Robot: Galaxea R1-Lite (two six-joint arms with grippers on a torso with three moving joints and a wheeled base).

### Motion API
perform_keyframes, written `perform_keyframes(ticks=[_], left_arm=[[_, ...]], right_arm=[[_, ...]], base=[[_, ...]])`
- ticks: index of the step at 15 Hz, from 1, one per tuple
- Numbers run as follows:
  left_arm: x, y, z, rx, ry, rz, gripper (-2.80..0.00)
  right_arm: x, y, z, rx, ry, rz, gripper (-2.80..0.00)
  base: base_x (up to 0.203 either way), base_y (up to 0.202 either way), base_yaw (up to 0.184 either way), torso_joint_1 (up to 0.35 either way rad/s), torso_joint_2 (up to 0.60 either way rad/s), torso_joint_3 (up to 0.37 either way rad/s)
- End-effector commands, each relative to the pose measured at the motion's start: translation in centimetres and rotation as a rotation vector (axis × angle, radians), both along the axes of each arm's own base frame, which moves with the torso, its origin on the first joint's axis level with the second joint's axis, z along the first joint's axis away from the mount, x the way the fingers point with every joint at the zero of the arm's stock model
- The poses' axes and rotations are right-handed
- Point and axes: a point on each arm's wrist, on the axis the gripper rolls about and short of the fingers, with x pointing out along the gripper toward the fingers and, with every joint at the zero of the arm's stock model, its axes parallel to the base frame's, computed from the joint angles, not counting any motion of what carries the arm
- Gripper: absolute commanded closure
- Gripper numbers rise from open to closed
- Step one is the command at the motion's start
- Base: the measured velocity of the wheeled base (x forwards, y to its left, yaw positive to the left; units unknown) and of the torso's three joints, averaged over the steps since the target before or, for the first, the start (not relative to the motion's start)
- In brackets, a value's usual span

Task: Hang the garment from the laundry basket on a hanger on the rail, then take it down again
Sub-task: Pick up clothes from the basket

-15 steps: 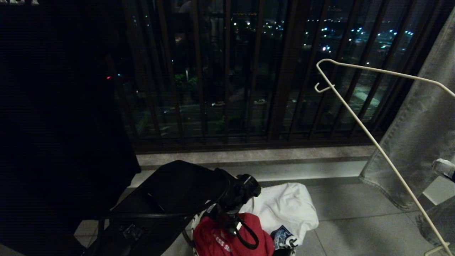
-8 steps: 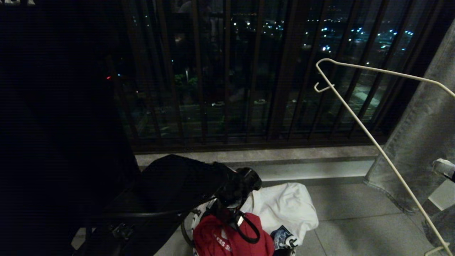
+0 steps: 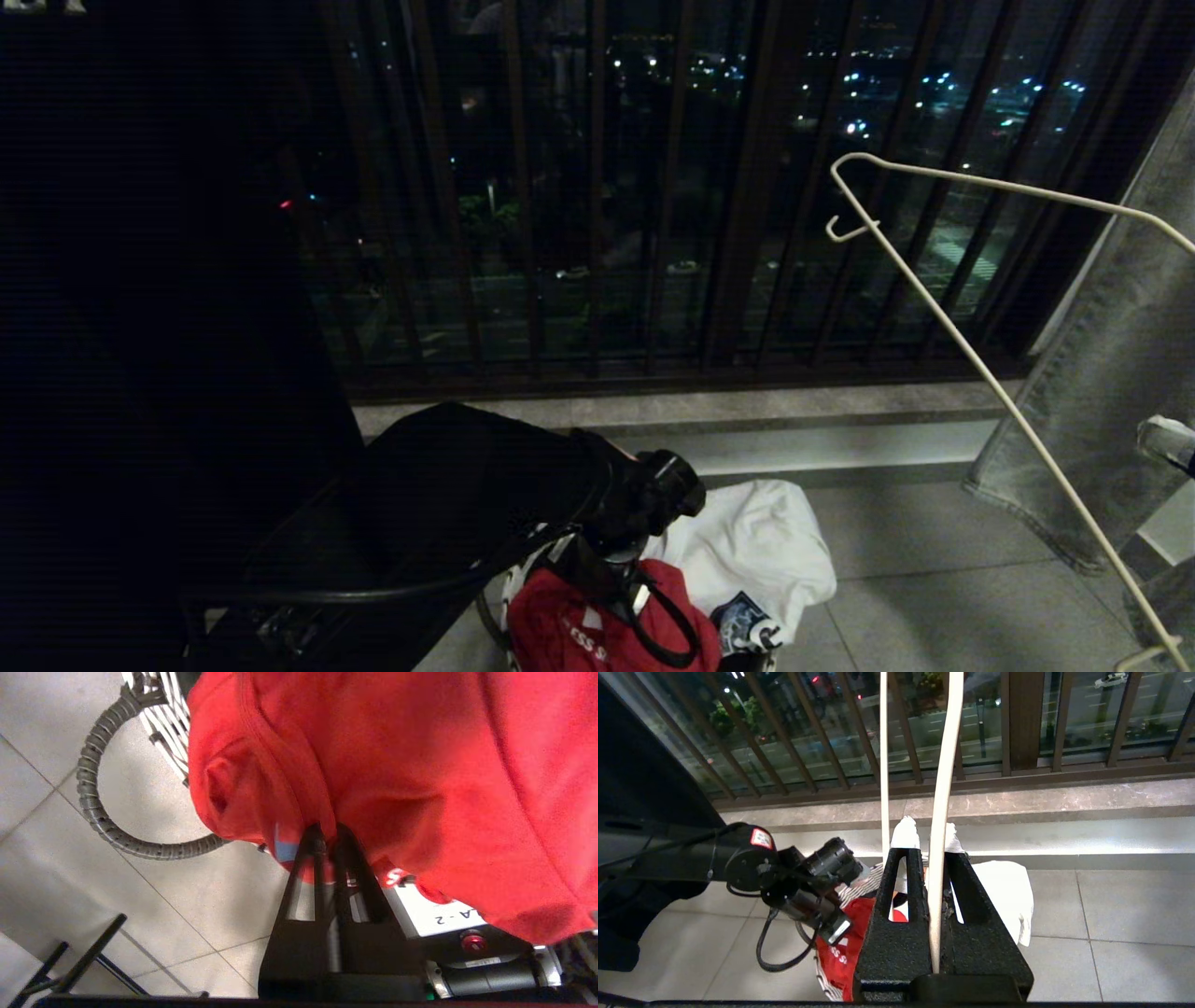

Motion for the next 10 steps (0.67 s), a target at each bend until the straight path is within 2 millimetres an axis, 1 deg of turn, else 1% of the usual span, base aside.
perform_keyframes(ticks=[1, 3, 4, 8, 10], left_arm=[[0.1, -0.1, 1.4, -0.026, -0.027, 0.001, -2.80], [0.1, 0.0, 2.0, -0.036, -0.038, 0.003, -2.80], [0.0, 0.0, 1.7, -0.026, -0.029, 0.003, -2.80], [0.3, 0.0, -0.8, 0.027, 0.000, 0.007, -2.80], [0.6, 0.1, -1.6, 0.062, -0.023, 0.016, -2.80]], right_arm=[[0.0, 0.0, 0.1, 0.004, -0.003, -0.002, 0.00], [-0.1, -0.1, 0.1, 0.005, -0.004, -0.002, 0.00], [-0.1, 0.0, 0.1, 0.005, -0.004, -0.002, 0.00], [0.0, 0.0, 0.0, 0.003, -0.002, -0.002, 0.00], [0.0, 0.0, 0.0, 0.003, -0.002, -0.002, 0.00]], base=[[0.000, 0.000, 0.000, 0.000, 0.00, 0.000], [0.000, 0.000, 0.000, 0.000, 0.00, 0.000], [0.000, 0.000, 0.000, 0.000, 0.00, 0.000], [0.000, 0.000, 0.000, 0.000, 0.00, 0.000], [0.000, 0.000, 0.000, 0.000, 0.00, 0.000]])
